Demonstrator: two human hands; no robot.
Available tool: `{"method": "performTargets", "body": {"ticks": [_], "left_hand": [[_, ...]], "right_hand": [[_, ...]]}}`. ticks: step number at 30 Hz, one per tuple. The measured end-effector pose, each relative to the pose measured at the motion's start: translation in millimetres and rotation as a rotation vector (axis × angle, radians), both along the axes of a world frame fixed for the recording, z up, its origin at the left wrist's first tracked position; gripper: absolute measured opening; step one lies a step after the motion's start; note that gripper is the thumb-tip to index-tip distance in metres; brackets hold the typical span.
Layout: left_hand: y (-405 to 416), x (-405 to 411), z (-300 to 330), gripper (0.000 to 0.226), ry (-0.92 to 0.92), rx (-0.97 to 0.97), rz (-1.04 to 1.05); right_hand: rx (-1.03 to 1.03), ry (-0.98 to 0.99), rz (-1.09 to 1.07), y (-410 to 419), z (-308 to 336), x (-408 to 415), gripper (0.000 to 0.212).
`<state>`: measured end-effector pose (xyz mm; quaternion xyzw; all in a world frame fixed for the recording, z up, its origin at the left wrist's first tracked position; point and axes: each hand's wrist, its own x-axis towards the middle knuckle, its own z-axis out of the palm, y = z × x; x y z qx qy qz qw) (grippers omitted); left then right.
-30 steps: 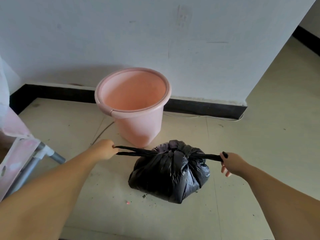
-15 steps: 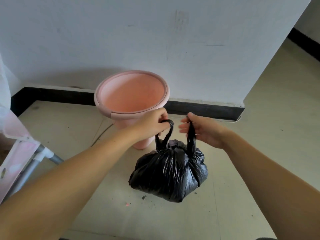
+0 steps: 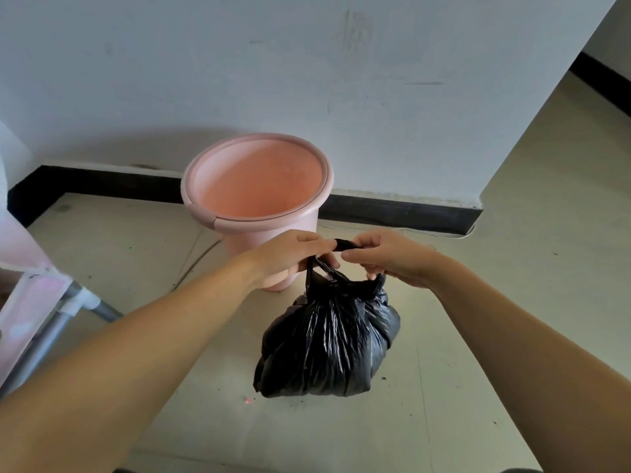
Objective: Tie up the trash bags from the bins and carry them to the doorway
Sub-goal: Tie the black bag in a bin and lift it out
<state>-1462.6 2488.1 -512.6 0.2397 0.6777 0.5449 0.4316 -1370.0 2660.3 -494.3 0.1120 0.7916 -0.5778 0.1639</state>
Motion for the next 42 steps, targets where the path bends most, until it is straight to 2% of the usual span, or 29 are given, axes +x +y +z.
{"method": "performTargets", "body": {"ticks": [2,3,6,8,12,16,21,27,31,34,37,42], "left_hand": [[0.0,0.7,-4.7,0.035,-0.088,0.034,0.055],[0.6,1.4,-8.0,0.037,-0.069,-0.001,0.051],[6.6,4.0,-22.6,0.031,0.173,-0.171,-0.080],[12.9,4.3,-31.5,0.031,0.308,-0.283,-0.141],[18.8,8.1,-41.1,0.037,0.465,-0.349,-0.175],[7.1,28.5,-20.3,0.036,0.370,-0.386,-0.186],[4.0,51.5,64.0,0.038,0.294,-0.420,-0.167],[5.1,59.7,207.6,0.041,0.290,-0.451,-0.206],[-0.2,65.8,308.2,0.039,0.280,-0.447,-0.242],[-9.6,75.7,375.3,0.037,0.264,-0.429,-0.239],[-24.6,81.7,429.3,0.035,0.279,-0.419,-0.251],[-57.0,77.7,492.7,0.032,0.321,-0.423,-0.180]], "right_hand": [[0.121,0.036,-0.041,3.0,-10.7,1.2,0.026],[0.198,0.042,-0.042,3.6,-16.1,2.4,0.027],[0.422,0.043,-0.011,4.8,-34.5,3.4,0.031],[0.495,0.036,-0.016,7.0,-47.0,3.2,0.034],[0.477,-0.001,-0.078,4.2,-57.7,11.8,0.031],[0.437,-0.096,-0.075,-12.7,-31.6,38.9,0.025],[0.413,-0.184,-0.071,-12.7,60.9,61.2,0.026],[0.424,-0.185,-0.073,-14.4,212.3,72.6,0.031],[0.416,-0.181,-0.077,-20.5,312.5,79.2,0.024],[0.407,-0.158,-0.088,-30.0,381.2,88.1,0.030],[0.433,-0.176,-0.036,-43.3,433.4,96.1,0.019],[0.509,-0.064,0.087,-67.3,495.6,85.7,0.036]]}}
